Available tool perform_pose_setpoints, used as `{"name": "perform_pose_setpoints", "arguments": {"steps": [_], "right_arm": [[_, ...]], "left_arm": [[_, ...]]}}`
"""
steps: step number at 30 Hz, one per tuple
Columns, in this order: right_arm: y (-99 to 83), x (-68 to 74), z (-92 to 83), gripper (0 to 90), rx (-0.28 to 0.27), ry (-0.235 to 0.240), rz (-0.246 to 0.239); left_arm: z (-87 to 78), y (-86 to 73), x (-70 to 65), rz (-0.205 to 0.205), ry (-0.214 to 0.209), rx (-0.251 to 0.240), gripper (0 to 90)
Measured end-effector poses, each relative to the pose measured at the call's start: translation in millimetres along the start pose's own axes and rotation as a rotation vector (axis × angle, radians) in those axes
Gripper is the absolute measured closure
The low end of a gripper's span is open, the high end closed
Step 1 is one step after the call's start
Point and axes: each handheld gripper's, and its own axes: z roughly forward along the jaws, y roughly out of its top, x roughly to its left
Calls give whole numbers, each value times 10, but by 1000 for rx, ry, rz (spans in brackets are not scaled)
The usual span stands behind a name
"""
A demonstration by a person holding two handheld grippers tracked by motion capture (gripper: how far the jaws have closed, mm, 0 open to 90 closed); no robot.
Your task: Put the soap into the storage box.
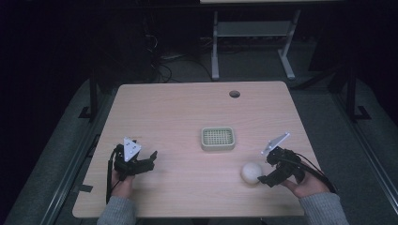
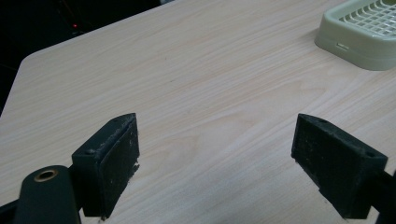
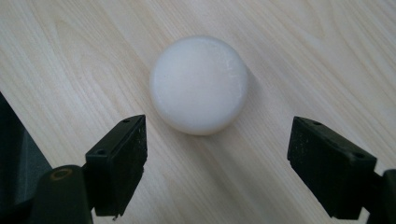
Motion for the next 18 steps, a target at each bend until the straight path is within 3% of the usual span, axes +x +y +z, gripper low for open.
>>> {"name": "perform_pose_setpoints", "arguments": {"steps": [18], "right_arm": [[227,26,257,168,54,23,-38]], "left_arm": [[-12,2,16,-9,4,-3,148]]}}
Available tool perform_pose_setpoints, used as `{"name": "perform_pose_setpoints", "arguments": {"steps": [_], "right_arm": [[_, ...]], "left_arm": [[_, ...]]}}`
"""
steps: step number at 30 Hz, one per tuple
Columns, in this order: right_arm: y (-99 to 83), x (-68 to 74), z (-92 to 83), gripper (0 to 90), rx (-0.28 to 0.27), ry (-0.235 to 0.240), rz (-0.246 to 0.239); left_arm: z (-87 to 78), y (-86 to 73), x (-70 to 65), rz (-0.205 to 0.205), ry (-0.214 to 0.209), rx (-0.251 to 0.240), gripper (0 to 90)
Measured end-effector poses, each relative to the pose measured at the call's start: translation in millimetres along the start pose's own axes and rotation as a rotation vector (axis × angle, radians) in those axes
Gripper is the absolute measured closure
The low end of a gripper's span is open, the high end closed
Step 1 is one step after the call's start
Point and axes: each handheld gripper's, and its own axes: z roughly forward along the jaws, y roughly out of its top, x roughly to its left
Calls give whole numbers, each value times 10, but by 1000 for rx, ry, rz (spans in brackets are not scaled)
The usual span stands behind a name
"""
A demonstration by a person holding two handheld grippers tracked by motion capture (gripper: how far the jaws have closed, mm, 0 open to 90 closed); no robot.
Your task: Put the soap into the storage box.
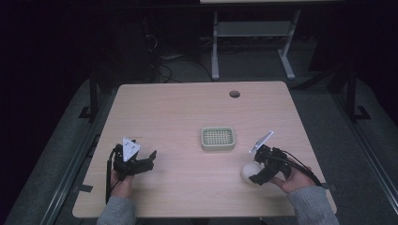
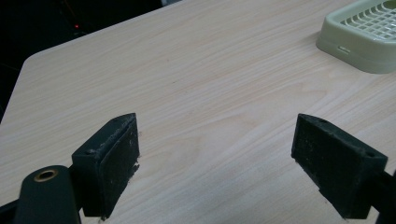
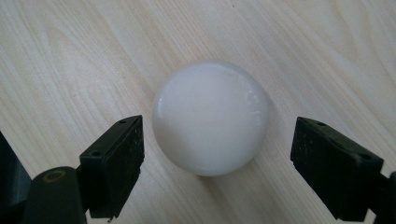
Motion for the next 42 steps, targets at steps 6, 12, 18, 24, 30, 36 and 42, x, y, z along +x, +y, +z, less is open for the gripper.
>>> {"name": "perform_pose_setpoints", "arguments": {"steps": [6,12,18,24,30,36,42], "right_arm": [[34,1,49,163,12,8,-5],[54,-5,128,163,41,25,-6],[84,14,197,163,57,25,-15],[130,26,267,163,93,24,-21],[172,22,307,155,110,29,-23],[185,9,346,156,127,26,-28],[194,7,372,169,146,11,-32]], "left_arm": [[7,5,-2,-2,0,1,148],[15,5,-9,0,-1,0,148],[6,16,-13,1,4,-14,148],[17,13,-16,0,1,-9,148],[9,19,-13,2,2,-13,148],[9,18,-12,1,3,-12,148],[10,17,-12,4,0,-8,148]]}}
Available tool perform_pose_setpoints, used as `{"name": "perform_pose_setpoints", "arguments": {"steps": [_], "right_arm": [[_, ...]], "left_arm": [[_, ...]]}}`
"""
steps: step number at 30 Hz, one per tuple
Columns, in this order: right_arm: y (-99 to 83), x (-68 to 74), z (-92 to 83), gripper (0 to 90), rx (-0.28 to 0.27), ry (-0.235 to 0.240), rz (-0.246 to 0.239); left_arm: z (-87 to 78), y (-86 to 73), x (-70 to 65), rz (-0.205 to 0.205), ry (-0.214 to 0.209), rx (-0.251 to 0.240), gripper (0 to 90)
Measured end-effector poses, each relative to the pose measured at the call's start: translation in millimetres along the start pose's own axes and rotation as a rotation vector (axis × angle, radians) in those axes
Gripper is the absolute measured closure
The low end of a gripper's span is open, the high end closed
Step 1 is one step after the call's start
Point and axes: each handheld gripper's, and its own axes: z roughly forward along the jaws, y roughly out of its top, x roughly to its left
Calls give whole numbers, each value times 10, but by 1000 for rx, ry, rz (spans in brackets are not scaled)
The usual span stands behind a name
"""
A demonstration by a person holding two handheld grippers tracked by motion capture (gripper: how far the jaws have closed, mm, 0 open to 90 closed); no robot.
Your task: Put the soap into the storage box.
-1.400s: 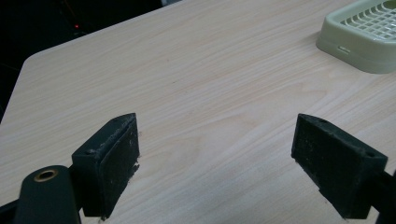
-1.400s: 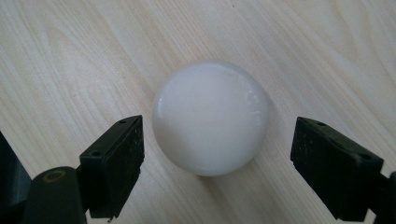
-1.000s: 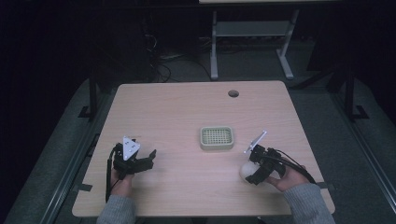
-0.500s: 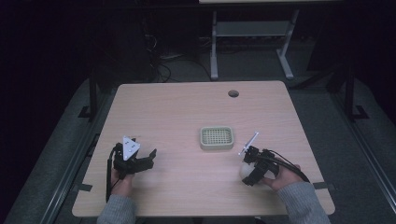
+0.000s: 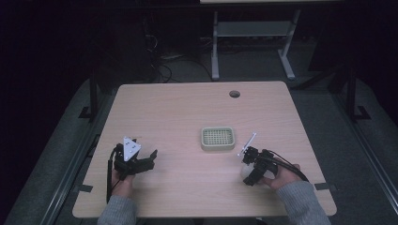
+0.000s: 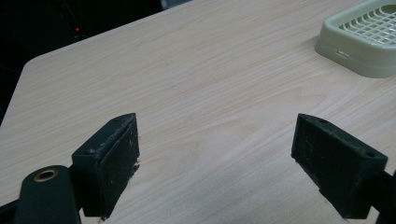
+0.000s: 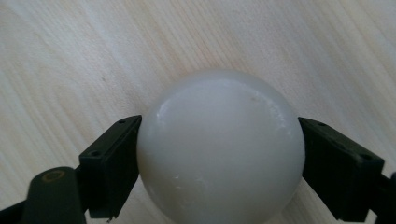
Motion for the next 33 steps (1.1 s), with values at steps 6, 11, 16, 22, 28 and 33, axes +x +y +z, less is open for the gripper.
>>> {"name": "perform_pose_setpoints", "arguments": {"steps": [6,11,16,22,28,33], "right_arm": [[8,18,5,202,3,-7,-16],[2,-2,6,207,7,-2,-8],[12,19,16,222,17,1,-13],[25,28,10,232,24,-7,-16],[40,24,10,234,34,-9,-18],[56,38,-8,236,25,9,-22]], "left_arm": [[3,-2,3,-7,2,-5,148],[2,1,-5,-1,1,-3,148],[3,3,-7,-2,-2,-4,148],[5,3,-11,1,-3,-5,148],[1,5,-7,-1,-2,-7,148],[2,5,-11,-2,-3,-8,148]]}}
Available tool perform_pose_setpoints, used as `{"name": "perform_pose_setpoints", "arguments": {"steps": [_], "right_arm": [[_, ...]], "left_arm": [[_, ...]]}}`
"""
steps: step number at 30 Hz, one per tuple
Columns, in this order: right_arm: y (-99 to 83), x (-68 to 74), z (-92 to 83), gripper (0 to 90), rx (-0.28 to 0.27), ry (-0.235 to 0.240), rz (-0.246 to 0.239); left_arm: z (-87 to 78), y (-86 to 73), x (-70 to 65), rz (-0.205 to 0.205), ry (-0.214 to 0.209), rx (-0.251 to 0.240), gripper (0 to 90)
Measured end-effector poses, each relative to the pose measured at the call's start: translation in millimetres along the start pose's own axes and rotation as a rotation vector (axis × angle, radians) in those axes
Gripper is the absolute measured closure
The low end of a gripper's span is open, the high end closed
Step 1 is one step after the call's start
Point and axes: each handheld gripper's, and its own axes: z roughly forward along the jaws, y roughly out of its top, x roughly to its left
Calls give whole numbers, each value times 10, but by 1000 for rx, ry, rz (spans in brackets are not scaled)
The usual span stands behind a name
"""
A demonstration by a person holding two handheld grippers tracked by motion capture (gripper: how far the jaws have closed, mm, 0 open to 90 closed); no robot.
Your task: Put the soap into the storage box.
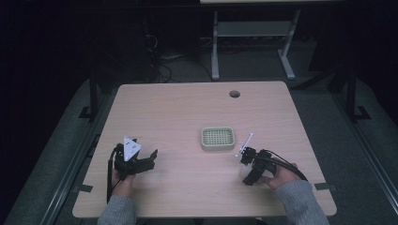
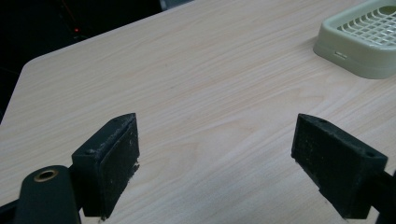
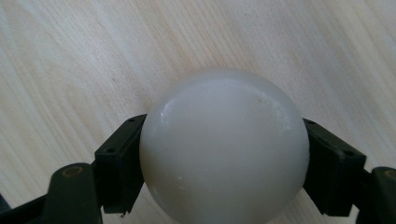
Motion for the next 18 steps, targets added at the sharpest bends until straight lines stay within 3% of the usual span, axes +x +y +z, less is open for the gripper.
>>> {"name": "perform_pose_setpoints", "arguments": {"steps": [18], "right_arm": [[279,-44,-253,236,-36,6,-43]], "left_arm": [[-4,-3,19,-10,5,3,148]]}}
